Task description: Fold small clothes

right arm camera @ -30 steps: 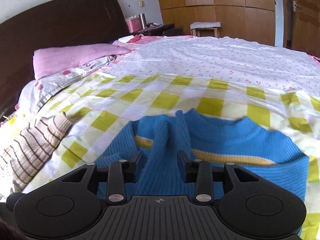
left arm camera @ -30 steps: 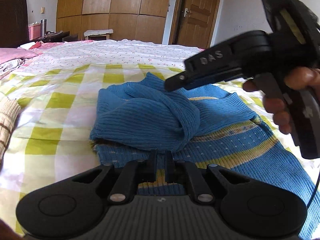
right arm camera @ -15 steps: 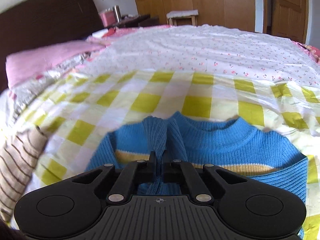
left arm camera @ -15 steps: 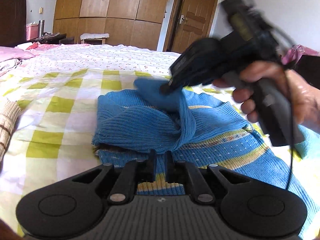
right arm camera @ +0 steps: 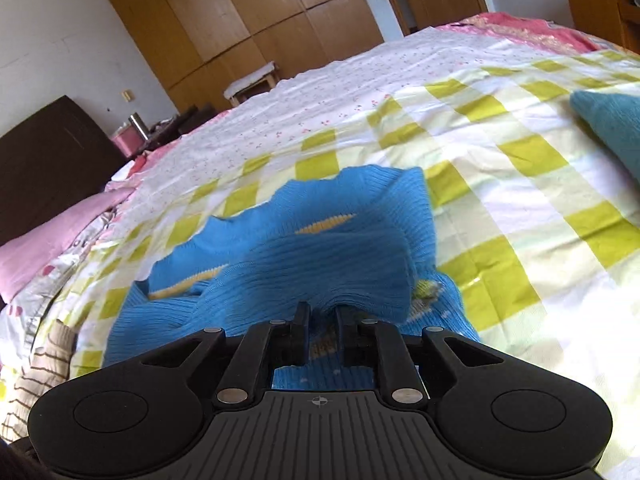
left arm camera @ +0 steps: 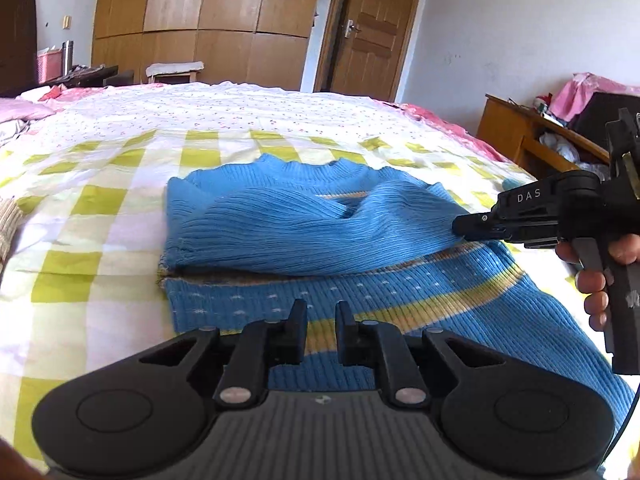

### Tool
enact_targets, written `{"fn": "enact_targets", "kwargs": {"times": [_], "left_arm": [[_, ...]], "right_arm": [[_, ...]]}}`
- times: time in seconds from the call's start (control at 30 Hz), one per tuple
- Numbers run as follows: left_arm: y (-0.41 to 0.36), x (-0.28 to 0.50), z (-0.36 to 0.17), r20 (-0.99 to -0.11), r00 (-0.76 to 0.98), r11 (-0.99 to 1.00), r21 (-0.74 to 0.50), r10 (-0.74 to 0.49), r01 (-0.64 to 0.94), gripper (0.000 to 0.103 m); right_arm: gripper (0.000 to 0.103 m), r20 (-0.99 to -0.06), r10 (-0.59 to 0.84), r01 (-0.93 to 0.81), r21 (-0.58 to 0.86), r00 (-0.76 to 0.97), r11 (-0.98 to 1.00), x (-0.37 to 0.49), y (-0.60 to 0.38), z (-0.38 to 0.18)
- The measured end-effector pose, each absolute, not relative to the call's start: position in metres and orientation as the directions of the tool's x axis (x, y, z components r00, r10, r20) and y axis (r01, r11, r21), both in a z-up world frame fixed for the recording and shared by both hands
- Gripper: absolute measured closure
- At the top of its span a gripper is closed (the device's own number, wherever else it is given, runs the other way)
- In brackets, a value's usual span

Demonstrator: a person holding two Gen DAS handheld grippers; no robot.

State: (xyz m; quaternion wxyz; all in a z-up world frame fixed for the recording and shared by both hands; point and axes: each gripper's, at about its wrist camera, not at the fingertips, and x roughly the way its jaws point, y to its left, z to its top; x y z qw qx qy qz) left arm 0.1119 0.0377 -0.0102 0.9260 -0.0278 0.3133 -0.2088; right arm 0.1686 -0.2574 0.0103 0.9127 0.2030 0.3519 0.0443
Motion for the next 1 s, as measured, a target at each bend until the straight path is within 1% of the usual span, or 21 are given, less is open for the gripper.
{"fn": "enact_targets", "kwargs": {"times": [0.03,0.1,0.23,0.33,0.37,0.4,0.43,0.5,0.63,0.67,0.73,0.8,0.83,0.87,0.9,1.0], "left_arm": [[0.036,0.111,-0.010,-0.567,0.718,0.911,-0.174,-0.404,0.375,0.083],[0.035,0.110,-0.010,-0.564,0.719,0.909,-0.171,-0.407,0.381,0.082],[0.037,0.111,-0.010,-0.565,0.720,0.911,-0.175,-0.403,0.373,0.082],[0.041,0.114,-0.011,-0.567,0.719,0.913,-0.189,-0.402,0.361,0.082],[0.042,0.115,-0.011,-0.567,0.719,0.914,-0.192,-0.401,0.358,0.082],[0.043,0.115,-0.010,-0.566,0.721,0.914,-0.194,-0.401,0.356,0.082],[0.043,0.115,-0.010,-0.564,0.723,0.915,-0.194,-0.399,0.354,0.082],[0.045,0.115,-0.008,-0.557,0.728,0.915,-0.200,-0.399,0.349,0.082],[0.048,0.116,-0.007,-0.546,0.735,0.915,-0.214,-0.403,0.343,0.082],[0.048,0.117,-0.008,-0.551,0.732,0.916,-0.213,-0.401,0.342,0.082],[0.047,0.119,-0.010,-0.564,0.724,0.917,-0.213,-0.397,0.337,0.082],[0.046,0.119,-0.012,-0.571,0.717,0.916,-0.214,-0.399,0.339,0.082],[0.046,0.118,-0.011,-0.570,0.718,0.916,-0.212,-0.400,0.342,0.082],[0.046,0.117,-0.011,-0.568,0.719,0.915,-0.211,-0.401,0.344,0.082],[0.047,0.117,-0.010,-0.565,0.720,0.914,-0.212,-0.403,0.345,0.082],[0.051,0.116,-0.006,-0.554,0.726,0.913,-0.224,-0.407,0.341,0.082]], "right_arm": [[0.081,-0.623,0.227,0.068,0.412,0.749,0.909,0.166,-0.260,0.009],[0.075,-0.616,0.221,0.070,0.412,0.756,0.909,0.165,-0.263,0.011],[0.073,-0.603,0.198,0.099,0.423,0.773,0.900,0.169,-0.269,0.014],[0.073,-0.653,0.165,0.161,0.409,0.739,0.898,0.182,-0.270,0.008],[0.077,-0.656,0.165,0.170,0.416,0.736,0.893,0.185,-0.271,0.006],[0.086,-0.654,0.167,0.174,0.424,0.738,0.889,0.187,-0.272,0.005],[0.094,-0.651,0.162,0.178,0.424,0.742,0.888,0.188,-0.272,0.007],[0.097,-0.624,0.167,0.165,0.438,0.764,0.884,0.188,-0.272,0.015],[0.098,-0.513,0.189,0.076,0.452,0.837,0.889,0.176,-0.272,0.039],[0.098,-0.511,0.188,0.077,0.452,0.839,0.889,0.174,-0.273,0.038],[0.093,-0.582,0.156,0.117,0.404,0.798,0.907,0.180,-0.276,0.026],[0.092,-0.649,0.086,0.165,0.317,0.756,0.934,0.183,-0.277,0.014],[0.091,-0.662,0.073,0.168,0.293,0.746,0.941,0.181,-0.277,0.012],[0.089,-0.665,0.066,0.172,0.286,0.744,0.943,0.177,-0.278,0.013],[0.083,-0.667,0.051,0.182,0.274,0.743,0.944,0.171,-0.279,0.017],[0.082,-0.626,-0.010,0.174,0.201,0.780,0.964,0.153,-0.274,0.037]]}}
